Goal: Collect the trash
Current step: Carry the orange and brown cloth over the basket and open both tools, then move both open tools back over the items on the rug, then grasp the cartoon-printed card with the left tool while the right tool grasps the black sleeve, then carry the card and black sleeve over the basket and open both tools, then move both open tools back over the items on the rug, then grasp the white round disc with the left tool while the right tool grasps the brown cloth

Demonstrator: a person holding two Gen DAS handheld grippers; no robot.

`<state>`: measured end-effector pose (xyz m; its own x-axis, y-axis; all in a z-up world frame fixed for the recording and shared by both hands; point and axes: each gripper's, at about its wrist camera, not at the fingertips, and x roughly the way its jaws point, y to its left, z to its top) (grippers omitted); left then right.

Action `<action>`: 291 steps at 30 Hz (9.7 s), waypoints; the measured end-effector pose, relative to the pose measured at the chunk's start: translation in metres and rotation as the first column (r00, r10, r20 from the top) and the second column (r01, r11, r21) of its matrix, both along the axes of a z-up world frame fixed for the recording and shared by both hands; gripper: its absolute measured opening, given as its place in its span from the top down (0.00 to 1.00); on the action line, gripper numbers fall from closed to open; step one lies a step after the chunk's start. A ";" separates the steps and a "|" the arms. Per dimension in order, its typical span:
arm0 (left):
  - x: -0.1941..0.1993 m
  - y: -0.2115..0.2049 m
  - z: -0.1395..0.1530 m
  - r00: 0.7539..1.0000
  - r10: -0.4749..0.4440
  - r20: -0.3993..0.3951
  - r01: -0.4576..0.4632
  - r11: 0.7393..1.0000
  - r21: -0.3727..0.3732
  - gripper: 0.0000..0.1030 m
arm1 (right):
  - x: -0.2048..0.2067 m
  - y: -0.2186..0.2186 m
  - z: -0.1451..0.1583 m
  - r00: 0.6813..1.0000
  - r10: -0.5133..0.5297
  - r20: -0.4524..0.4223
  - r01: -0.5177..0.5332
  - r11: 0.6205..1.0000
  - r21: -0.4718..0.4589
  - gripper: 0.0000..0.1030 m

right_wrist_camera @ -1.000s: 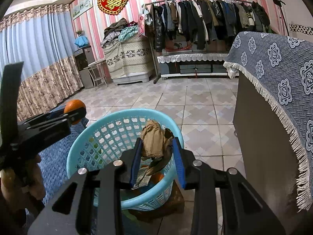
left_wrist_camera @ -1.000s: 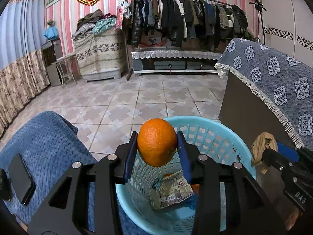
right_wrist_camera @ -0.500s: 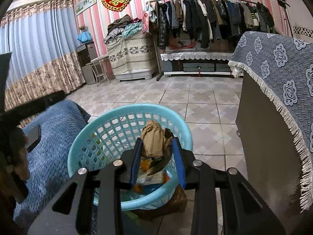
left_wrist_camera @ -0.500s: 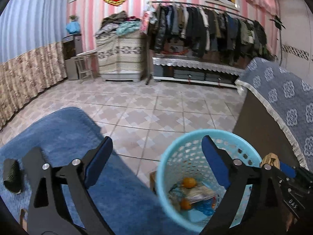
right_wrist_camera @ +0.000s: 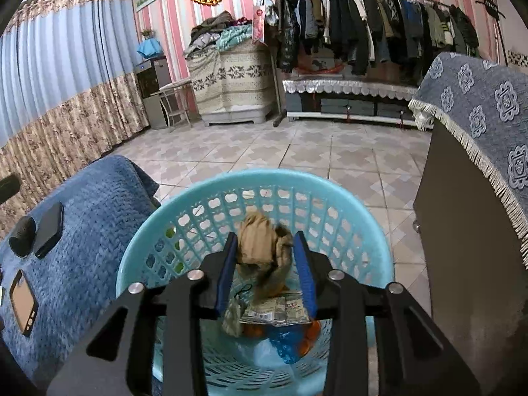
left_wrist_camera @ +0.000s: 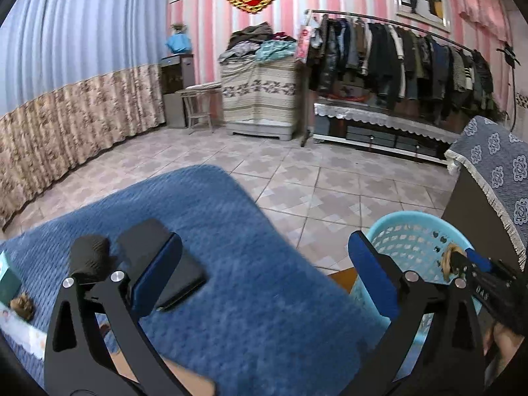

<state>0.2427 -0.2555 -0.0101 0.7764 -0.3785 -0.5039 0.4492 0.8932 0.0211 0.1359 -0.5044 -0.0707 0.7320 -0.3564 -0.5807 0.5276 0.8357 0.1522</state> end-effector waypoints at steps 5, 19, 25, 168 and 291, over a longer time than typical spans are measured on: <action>-0.005 0.029 0.000 0.999 0.046 0.003 -0.046 0.999 0.005 0.05 | -0.005 0.010 0.011 1.000 -0.022 0.004 0.022 0.998 -0.056 0.24; -0.025 0.111 0.010 0.987 0.159 -0.021 -0.161 0.985 -0.066 0.05 | -0.007 0.055 0.042 0.999 0.027 0.036 -0.024 0.996 -0.084 0.11; -0.034 0.157 0.005 0.971 0.237 -0.031 -0.238 0.970 -0.052 0.05 | 0.005 0.099 0.044 0.992 0.117 0.052 -0.112 0.990 -0.081 0.11; -0.041 -0.095 0.031 0.948 -0.314 -0.062 0.311 0.949 -0.043 0.97 | -0.047 0.010 0.040 1.000 0.016 0.022 -0.016 0.999 -0.034 0.37; -0.010 0.493 -0.003 0.640 0.742 -0.201 -0.757 0.654 0.001 0.41 | 0.198 0.529 0.011 0.508 0.846 -0.165 -0.861 0.505 -0.059 0.08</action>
<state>0.2326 0.2376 -0.0136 0.7168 0.2521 -0.6501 -0.3856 0.9201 -0.0684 0.3340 0.0243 -0.0601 0.6592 0.3391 -0.6711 -0.4466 0.8946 0.0132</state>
